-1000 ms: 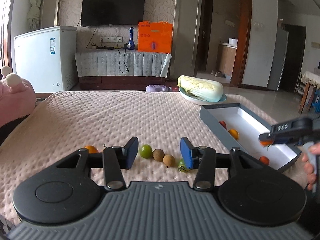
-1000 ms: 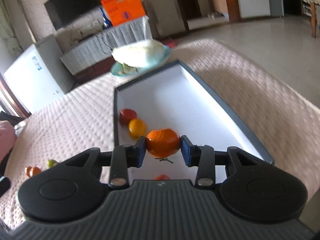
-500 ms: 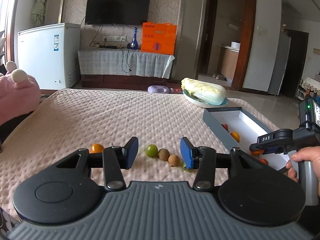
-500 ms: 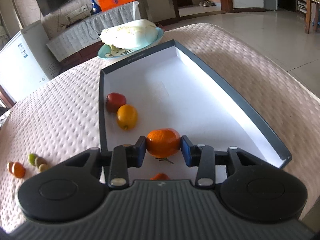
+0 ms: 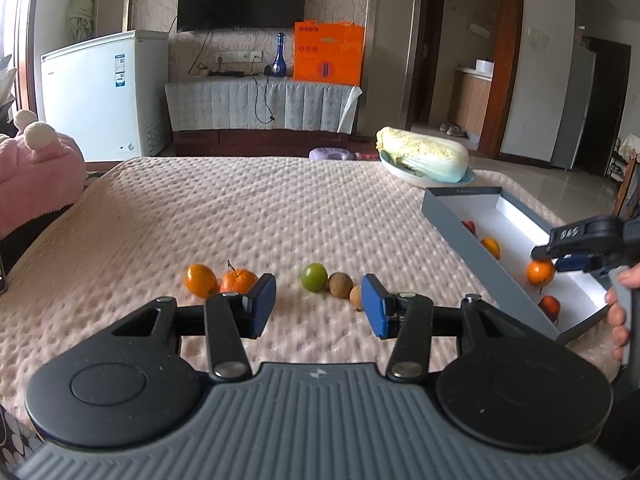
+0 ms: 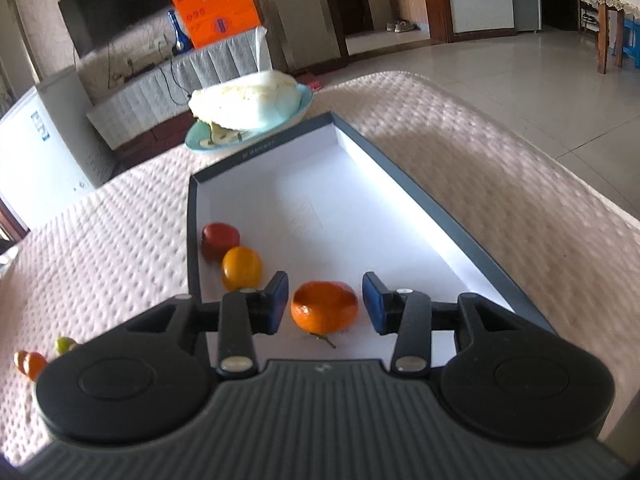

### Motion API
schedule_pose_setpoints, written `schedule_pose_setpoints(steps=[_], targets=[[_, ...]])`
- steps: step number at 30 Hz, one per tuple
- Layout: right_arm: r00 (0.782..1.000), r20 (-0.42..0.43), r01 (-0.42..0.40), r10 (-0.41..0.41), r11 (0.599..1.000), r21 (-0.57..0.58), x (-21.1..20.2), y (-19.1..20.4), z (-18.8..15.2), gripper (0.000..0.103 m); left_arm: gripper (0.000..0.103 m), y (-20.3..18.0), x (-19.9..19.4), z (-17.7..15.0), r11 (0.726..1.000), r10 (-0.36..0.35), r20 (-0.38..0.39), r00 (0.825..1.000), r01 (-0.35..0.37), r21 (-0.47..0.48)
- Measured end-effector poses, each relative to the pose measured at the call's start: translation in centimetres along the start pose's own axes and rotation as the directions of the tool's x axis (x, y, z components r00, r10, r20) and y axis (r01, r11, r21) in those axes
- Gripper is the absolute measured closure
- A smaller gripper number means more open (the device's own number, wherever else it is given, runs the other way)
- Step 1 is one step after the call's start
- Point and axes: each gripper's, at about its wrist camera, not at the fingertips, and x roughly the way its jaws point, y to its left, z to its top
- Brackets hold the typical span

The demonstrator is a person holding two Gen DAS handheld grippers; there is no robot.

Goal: Organize fruits
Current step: 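Lower the tangerine into the box and open the right tool, then withdraw both open tools from the box back over the remaining fruits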

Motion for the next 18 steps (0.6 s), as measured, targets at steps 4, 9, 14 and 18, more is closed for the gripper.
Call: schedule_pose_setpoints(steps=[4, 9, 14, 18], targets=[[0.998, 0.049, -0.026, 0.025, 1.0, 0.004, -1.0, 0.3, 0.1, 0.059, 0.047, -0.1, 0.6, -0.3, 1.0, 0.022, -0.015, 1.0, -0.022, 0.014], [0.993, 0.112, -0.035, 0.037, 0.999, -0.024, -2.0, 0.9, 0.3, 0.059, 0.047, -0.2, 1.2, -0.8, 0.998, 0.05, -0.032, 0.998, -0.048, 0.034], [0.99, 0.136, -0.029, 0.026, 0.999, 0.017, -2.3, 0.2, 0.6, 0.059, 0.047, 0.0, 1.6, -1.1, 0.997, 0.064, -0.045, 0.997, -0.062, 0.038], [0.989, 0.148, -0.022, 0.016, 0.999, 0.039, -2.6, -0.4, 0.7, 0.059, 0.047, -0.2, 1.7, -1.1, 0.997, 0.064, -0.044, 0.997, -0.062, 0.046]])
